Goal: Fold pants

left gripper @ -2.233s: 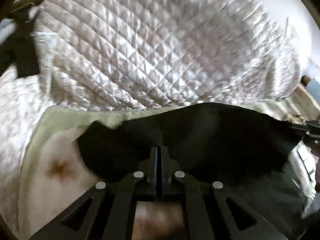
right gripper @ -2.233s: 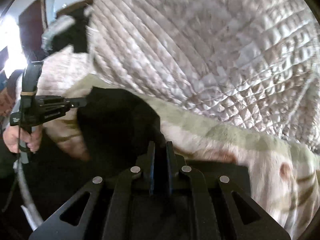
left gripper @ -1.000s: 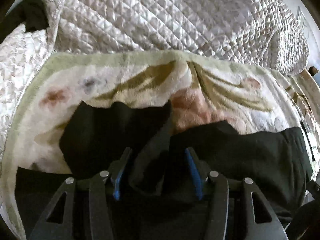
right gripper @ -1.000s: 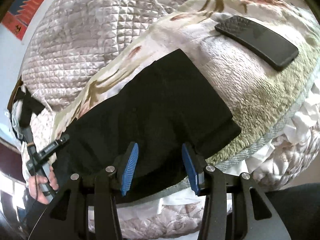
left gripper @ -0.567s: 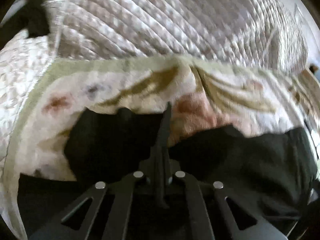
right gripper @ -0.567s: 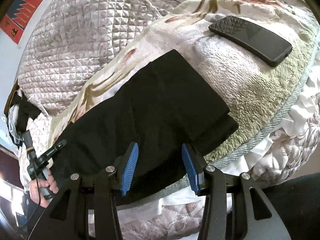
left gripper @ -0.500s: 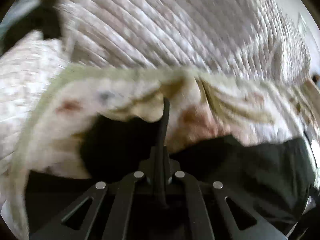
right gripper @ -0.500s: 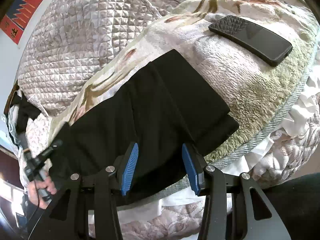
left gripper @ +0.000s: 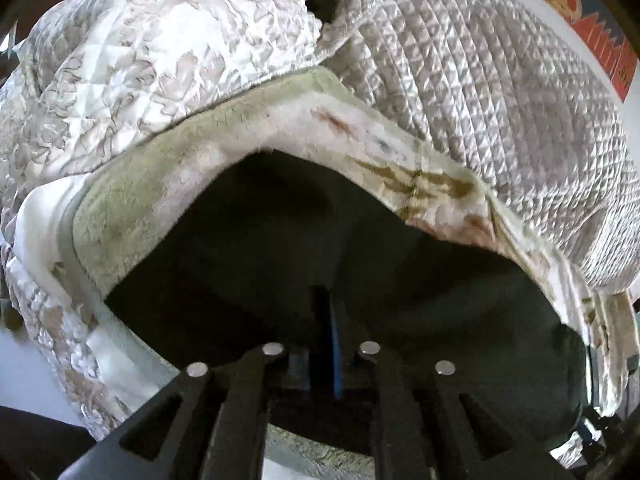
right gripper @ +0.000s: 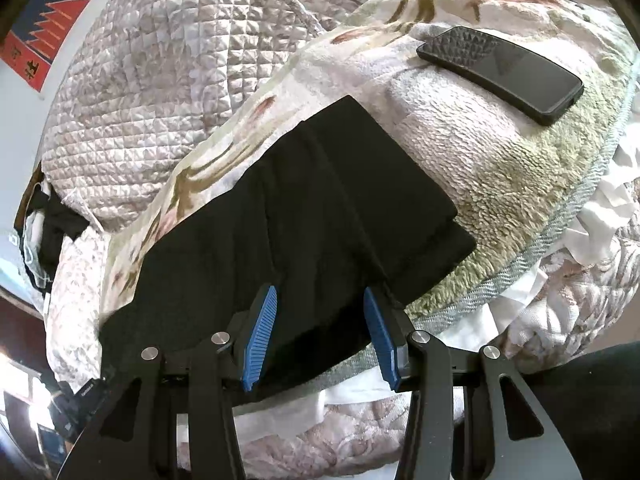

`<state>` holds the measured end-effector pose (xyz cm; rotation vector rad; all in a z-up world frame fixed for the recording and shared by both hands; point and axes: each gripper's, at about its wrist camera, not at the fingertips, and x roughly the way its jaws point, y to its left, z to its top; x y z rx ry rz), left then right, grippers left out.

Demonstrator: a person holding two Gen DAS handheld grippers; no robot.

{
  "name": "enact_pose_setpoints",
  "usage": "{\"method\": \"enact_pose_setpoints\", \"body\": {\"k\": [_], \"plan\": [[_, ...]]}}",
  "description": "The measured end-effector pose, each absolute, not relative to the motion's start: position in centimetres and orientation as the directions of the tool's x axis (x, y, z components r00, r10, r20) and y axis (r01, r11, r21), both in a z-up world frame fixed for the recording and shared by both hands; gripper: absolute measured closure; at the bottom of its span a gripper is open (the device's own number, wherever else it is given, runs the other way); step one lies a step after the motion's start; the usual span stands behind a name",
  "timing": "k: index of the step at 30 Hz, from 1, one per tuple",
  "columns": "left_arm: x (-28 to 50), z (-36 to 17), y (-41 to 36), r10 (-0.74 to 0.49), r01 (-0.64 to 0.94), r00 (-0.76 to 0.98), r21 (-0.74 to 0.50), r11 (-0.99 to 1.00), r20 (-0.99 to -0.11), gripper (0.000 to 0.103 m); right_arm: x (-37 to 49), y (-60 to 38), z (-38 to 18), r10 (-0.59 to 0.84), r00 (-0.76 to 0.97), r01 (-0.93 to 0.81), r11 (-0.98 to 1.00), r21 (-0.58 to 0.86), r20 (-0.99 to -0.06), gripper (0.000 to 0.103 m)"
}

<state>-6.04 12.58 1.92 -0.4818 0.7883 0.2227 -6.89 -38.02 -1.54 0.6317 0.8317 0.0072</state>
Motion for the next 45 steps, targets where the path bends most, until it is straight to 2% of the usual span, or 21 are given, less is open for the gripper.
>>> {"method": "enact_pose_setpoints", "body": {"k": [8, 18, 22, 26, 28, 29, 32, 38, 42, 45], "plan": [[-5.4, 2.0, 14.0, 0.005, -0.386, 0.718, -0.391, 0.836, -0.696, 0.088, -7.2, -38.1, -1.4, 0.224, 0.71, 0.249, 0.807, 0.536, -0.667, 0.057], [-5.2, 1.8, 13.9, 0.028, -0.391, 0.707, -0.358, 0.848, -0.706, 0.088, -7.7, -39.2, -1.4, 0.191, 0.747, 0.29, 0.768, 0.57, -0.637, 0.057], [-5.1, 1.5, 13.9, 0.034, -0.393, 0.701, -0.347, 0.852, -0.712, 0.088, -7.4, -39.4, -3.2, 0.259, 0.704, 0.325, 0.711, 0.624, -0.661, 0.057], [-4.9, 1.5, 13.8, 0.033, -0.386, 0.701, -0.339, 0.858, -0.713, 0.088, -6.9, -39.8, -3.4, 0.269, 0.726, 0.317, 0.685, 0.656, -0.632, 0.057], [-4.8, 1.5, 13.9, 0.029, -0.382, 0.7, -0.339, 0.86, -0.714, 0.092, -6.6, -39.9, -3.0, 0.25, 0.75, 0.306, 0.691, 0.656, -0.612, 0.057], [-4.8, 1.6, 13.9, 0.027, -0.379, 0.701, -0.341, 0.861, -0.712, 0.095, -6.4, -39.8, -2.7, 0.242, 0.759, 0.298, 0.697, 0.653, -0.605, 0.058], [-4.9, 2.0, 13.9, 0.033, -0.374, 0.708, -0.335, 0.865, -0.706, 0.098, -5.5, -40.0, -2.4, 0.242, 0.764, 0.271, 0.72, 0.639, -0.598, 0.098], [-7.4, 4.7, 14.1, 0.078, -0.39, 0.742, -0.334, 0.858, -0.666, 0.099, -7.3, -39.9, 0.4, 0.272, 0.799, 0.191, 0.73, 0.656, -0.536, 0.099], [-7.9, 3.3, 13.9, 0.094, -0.401, 0.697, -0.277, 0.873, -0.711, 0.099, -7.1, -40.8, -2.1, 0.255, 0.747, 0.27, 0.728, 0.631, -0.614, 0.099], [-7.5, 1.2, 14.6, 0.051, -0.434, 0.639, -0.305, 0.848, -0.768, 0.098, -7.0, -40.7, -3.2, 0.252, 0.721, 0.305, 0.721, 0.622, -0.645, 0.099]]}}
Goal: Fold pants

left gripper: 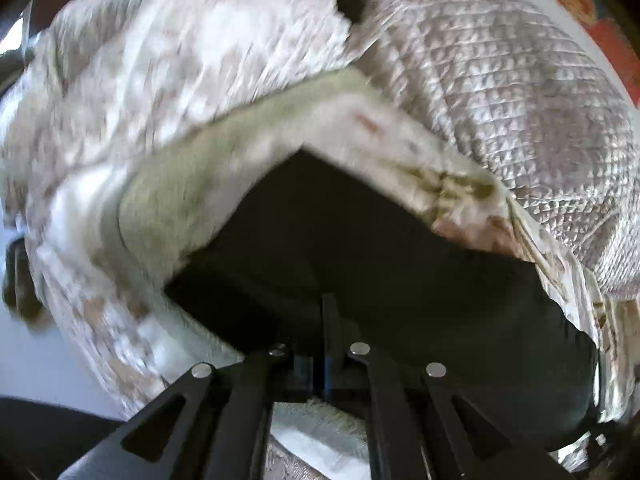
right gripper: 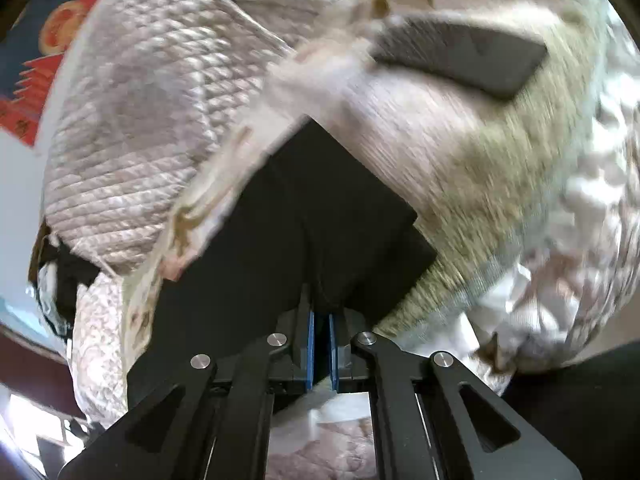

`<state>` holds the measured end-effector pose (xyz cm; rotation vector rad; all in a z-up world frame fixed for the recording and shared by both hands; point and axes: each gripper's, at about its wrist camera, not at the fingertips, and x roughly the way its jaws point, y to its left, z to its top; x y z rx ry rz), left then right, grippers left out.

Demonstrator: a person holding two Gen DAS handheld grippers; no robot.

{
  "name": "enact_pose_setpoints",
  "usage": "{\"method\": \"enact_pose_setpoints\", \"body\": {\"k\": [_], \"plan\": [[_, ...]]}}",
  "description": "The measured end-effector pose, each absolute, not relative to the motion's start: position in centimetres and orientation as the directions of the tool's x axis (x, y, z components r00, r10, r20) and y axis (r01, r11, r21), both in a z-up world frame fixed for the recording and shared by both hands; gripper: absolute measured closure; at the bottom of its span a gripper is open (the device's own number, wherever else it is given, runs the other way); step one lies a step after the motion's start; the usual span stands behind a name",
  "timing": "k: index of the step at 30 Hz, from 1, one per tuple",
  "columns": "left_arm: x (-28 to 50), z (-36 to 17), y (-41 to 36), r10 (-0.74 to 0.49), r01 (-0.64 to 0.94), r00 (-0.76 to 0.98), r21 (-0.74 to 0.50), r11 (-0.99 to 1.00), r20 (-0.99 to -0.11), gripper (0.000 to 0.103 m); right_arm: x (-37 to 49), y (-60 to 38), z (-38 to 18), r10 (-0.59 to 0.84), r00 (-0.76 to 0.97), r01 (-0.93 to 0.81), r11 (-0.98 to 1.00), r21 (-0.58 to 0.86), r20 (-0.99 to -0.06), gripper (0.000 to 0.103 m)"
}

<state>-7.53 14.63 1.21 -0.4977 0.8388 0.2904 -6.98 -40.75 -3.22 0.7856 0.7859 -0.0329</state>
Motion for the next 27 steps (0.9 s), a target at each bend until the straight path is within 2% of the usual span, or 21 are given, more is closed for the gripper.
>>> {"method": "enact_pose_setpoints", "body": {"k": [7, 10, 13, 16, 18, 20, 22, 23, 25, 27], "plan": [[-9.5, 4.2, 15.2, 0.178, -0.491, 0.661, -0.24, 0.837, -0.729, 0.096, -7.7, -40.6, -1.1, 0.183, 0.728, 0.325, 0.756, 0.568, -0.661, 0.093], [-10.4, 5.3, 16.2, 0.27, -0.559, 0.645, -0.201, 0.805, -0.715, 0.096, -8.9, -40.9, 0.0, 0.081, 0.748, 0.383, 0.759, 0.527, -0.659, 0.084], [-10.8, 6.7, 17.0, 0.336, -0.602, 0.645, -0.186, 0.776, -0.686, 0.096, -10.1, -41.2, 1.8, -0.063, 0.777, 0.436, 0.771, 0.463, -0.627, 0.082], [-9.8, 7.4, 15.8, 0.284, -0.539, 0.691, -0.212, 0.815, -0.665, 0.096, -9.1, -39.7, 3.1, -0.056, 0.807, 0.352, 0.845, 0.402, -0.588, 0.082], [-8.4, 7.2, 14.3, 0.202, -0.463, 0.715, -0.237, 0.854, -0.67, 0.088, -7.5, -37.2, 3.4, -0.013, 0.811, 0.242, 0.918, 0.315, -0.585, 0.082], [-6.8, 6.6, 12.6, 0.114, -0.384, 0.718, -0.254, 0.888, -0.687, 0.082, -5.9, -35.5, 2.9, 0.064, 0.794, 0.146, 0.946, 0.291, -0.604, 0.082], [-5.1, 5.7, 10.9, 0.042, -0.315, 0.702, -0.257, 0.914, -0.711, 0.081, -3.9, -34.0, 1.9, 0.09, 0.758, 0.088, 0.967, 0.239, -0.646, 0.082], [-4.4, 5.3, 10.2, 0.02, -0.291, 0.686, -0.25, 0.923, -0.727, 0.081, -3.3, -33.8, 1.4, 0.094, 0.748, 0.074, 0.972, 0.223, -0.657, 0.082], [-2.9, 4.3, 9.0, -0.015, -0.239, 0.652, -0.224, 0.945, -0.758, 0.075, -1.1, -34.0, -0.5, 0.089, 0.671, 0.077, 0.979, 0.189, -0.736, 0.082], [-2.0, 3.0, 8.2, -0.012, -0.23, 0.601, -0.187, 0.955, -0.799, 0.072, -0.7, -34.7, -0.4, 0.11, 0.668, 0.098, 0.967, 0.234, -0.736, 0.082]]}}
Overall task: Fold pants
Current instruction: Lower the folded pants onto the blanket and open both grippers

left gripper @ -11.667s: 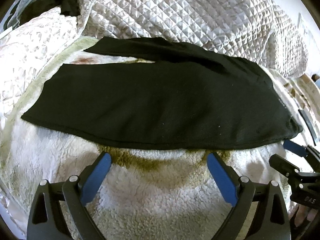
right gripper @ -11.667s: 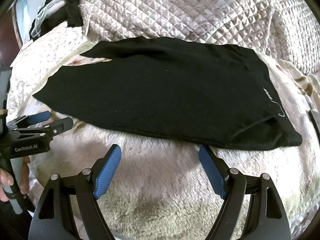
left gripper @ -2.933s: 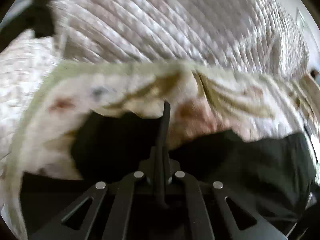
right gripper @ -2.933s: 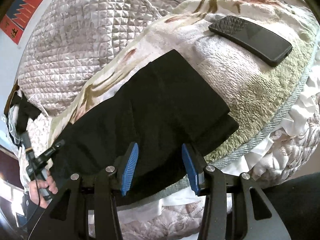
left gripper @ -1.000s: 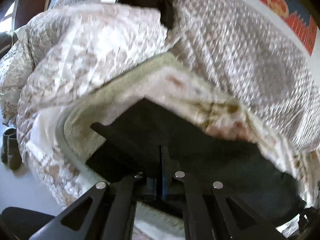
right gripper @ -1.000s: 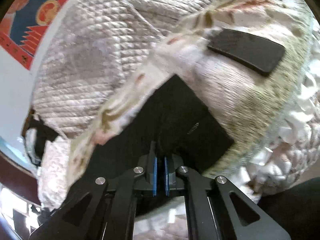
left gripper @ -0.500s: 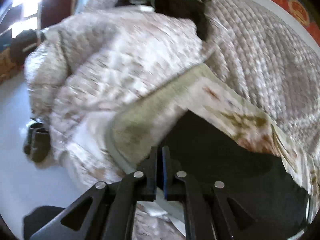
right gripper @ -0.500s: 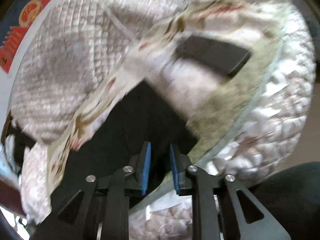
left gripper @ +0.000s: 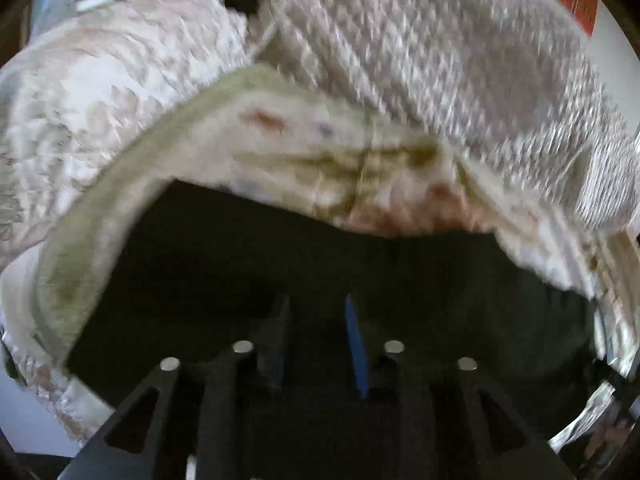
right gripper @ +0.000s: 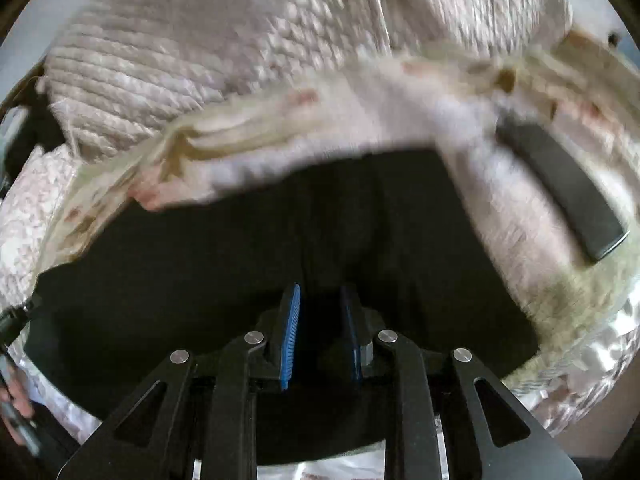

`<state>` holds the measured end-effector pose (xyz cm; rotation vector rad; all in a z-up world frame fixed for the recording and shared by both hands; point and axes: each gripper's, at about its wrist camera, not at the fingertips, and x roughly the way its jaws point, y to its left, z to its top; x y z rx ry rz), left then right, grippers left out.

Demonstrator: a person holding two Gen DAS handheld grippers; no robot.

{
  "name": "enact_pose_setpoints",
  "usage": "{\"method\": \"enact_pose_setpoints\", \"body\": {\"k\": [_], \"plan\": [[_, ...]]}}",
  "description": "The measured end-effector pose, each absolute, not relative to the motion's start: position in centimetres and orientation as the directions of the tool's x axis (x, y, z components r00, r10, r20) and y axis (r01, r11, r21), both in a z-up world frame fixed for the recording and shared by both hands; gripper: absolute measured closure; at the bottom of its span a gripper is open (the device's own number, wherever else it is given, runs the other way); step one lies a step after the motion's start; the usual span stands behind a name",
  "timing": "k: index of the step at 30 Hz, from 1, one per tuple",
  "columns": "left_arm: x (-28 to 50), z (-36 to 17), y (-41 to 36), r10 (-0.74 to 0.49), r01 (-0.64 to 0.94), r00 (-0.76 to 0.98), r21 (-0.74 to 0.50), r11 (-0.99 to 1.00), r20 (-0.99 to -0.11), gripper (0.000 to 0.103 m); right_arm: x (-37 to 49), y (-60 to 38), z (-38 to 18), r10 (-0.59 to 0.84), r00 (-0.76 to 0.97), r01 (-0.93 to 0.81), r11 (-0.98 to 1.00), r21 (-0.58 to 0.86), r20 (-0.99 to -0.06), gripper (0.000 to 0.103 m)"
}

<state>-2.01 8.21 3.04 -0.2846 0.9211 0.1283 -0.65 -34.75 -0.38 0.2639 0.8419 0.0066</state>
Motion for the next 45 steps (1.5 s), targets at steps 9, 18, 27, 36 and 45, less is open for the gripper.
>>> {"method": "enact_pose_setpoints", "body": {"k": [9, 18, 27, 36, 45], "plan": [[1.4, 4.7, 4.1, -0.13, -0.103, 0.62, -0.245, 0.964, -0.773, 0.067, 4.0, -32.9, 2.5, 0.083, 0.703, -0.003, 0.994, 0.113, -0.706, 0.082], [6.5, 1.2, 0.4, -0.209, -0.046, 0.56, -0.283, 0.958, -0.801, 0.066, 6.5, -34.4, 0.0, 0.01, 0.67, 0.087, 0.992, 0.092, -0.743, 0.082], [4.9, 1.9, 3.4, -0.042, -0.166, 0.621, -0.184, 0.969, -0.783, 0.066, 5.4, -30.4, 1.1, 0.117, 0.727, -0.082, 0.993, 0.084, -0.677, 0.082], [2.5, 3.2, 6.8, 0.012, -0.219, 0.661, -0.178, 0.959, -0.75, 0.066, 4.8, -34.1, 1.0, 0.082, 0.725, 0.048, 0.985, 0.168, -0.684, 0.082], [-3.1, 2.3, 11.5, 0.134, -0.358, 0.63, -0.133, 0.924, -0.765, 0.061, -0.4, -30.1, 0.9, 0.19, 0.736, -0.111, 0.981, 0.162, -0.649, 0.08]]}}
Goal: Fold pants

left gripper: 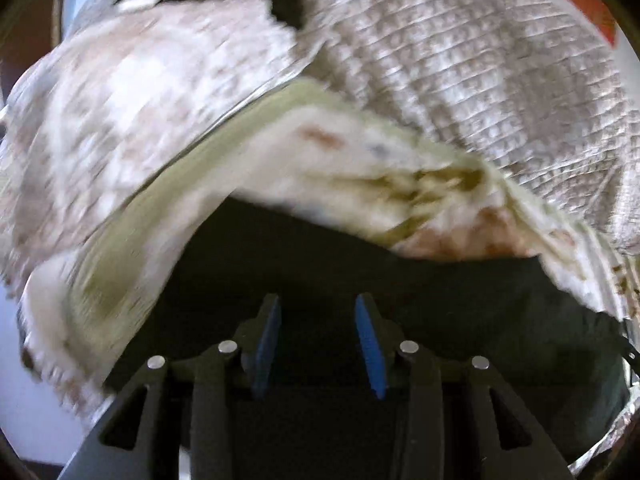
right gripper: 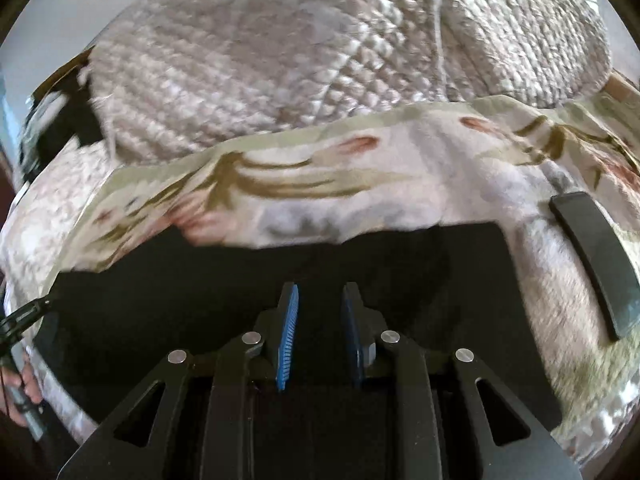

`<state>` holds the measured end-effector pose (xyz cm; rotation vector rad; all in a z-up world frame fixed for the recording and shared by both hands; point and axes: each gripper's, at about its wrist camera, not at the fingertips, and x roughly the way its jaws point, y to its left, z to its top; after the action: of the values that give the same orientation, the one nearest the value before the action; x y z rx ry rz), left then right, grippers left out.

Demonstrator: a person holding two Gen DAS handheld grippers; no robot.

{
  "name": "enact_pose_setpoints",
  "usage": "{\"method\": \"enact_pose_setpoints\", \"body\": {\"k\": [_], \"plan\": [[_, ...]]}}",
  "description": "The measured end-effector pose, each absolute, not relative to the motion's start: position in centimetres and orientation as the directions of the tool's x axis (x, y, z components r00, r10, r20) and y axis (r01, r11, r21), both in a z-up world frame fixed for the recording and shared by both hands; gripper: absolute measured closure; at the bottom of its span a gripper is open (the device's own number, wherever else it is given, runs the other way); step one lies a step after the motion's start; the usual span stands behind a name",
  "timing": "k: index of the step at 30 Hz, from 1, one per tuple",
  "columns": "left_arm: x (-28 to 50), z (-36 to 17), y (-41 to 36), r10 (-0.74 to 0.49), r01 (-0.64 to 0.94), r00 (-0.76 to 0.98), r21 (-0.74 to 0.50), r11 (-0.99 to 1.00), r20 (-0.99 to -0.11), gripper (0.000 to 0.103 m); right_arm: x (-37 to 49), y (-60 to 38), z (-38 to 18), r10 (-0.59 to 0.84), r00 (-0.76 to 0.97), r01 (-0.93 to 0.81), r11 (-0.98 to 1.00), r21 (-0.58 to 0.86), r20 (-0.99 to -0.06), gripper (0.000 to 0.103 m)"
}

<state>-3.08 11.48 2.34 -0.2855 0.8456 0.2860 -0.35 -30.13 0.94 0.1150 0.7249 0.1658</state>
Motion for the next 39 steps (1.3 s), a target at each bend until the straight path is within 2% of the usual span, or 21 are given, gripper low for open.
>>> {"method": "enact_pose_setpoints", "body": {"k": [4, 8, 14, 19, 23, 30, 32, 34, 36, 39], "plan": [[-5.2, 2.5, 12.4, 0.159, -0.389, 0.64, -0.138, 0.911, -0.751, 0.061, -1.5, -29.5, 0.0, 0.187, 0.72, -0.118, 0.982, 0.149, -0.669, 0.08], [-7.6, 3.3, 12.9, 0.173, -0.415, 0.663, -0.166, 0.894, -0.728, 0.061, -3.6, -29.0, 0.0, 0.225, 0.728, -0.152, 0.974, 0.168, -0.647, 0.08], [-9.9, 4.3, 10.6, 0.106, -0.313, 0.705, -0.173, 0.934, -0.701, 0.062, -6.3, -26.0, -1.2, 0.289, 0.701, -0.249, 0.956, 0.156, -0.652, 0.08], [-9.9, 2.5, 9.8, 0.078, -0.302, 0.654, -0.165, 0.939, -0.753, 0.062, -7.1, -24.1, -2.1, 0.287, 0.69, -0.304, 0.948, 0.093, -0.665, 0.08], [-10.3, 2.3, 9.5, 0.09, -0.307, 0.652, -0.154, 0.939, -0.752, 0.062, -7.1, -23.8, -2.7, 0.276, 0.686, -0.315, 0.947, 0.067, -0.673, 0.079], [-10.6, 2.9, 12.4, 0.145, -0.397, 0.649, -0.17, 0.902, -0.747, 0.062, -7.5, -25.2, -1.1, 0.243, 0.744, -0.261, 0.963, 0.065, -0.622, 0.079], [-10.3, 2.4, 13.1, 0.148, -0.412, 0.628, -0.165, 0.896, -0.764, 0.062, -6.6, -26.2, -1.7, 0.19, 0.731, -0.193, 0.979, 0.069, -0.656, 0.079], [-10.2, 2.3, 13.2, 0.144, -0.411, 0.622, -0.164, 0.897, -0.769, 0.062, -6.0, -27.1, -2.4, 0.185, 0.704, -0.16, 0.982, 0.101, -0.685, 0.079], [-10.0, 2.8, 12.8, 0.141, -0.392, 0.631, -0.158, 0.906, -0.763, 0.061, -6.1, -27.6, -1.9, 0.208, 0.716, -0.155, 0.978, 0.14, -0.667, 0.079], [-9.5, 3.7, 12.5, 0.123, -0.361, 0.647, -0.16, 0.919, -0.752, 0.061, -6.2, -27.5, -1.0, 0.199, 0.738, -0.163, 0.98, 0.116, -0.645, 0.079]]}}
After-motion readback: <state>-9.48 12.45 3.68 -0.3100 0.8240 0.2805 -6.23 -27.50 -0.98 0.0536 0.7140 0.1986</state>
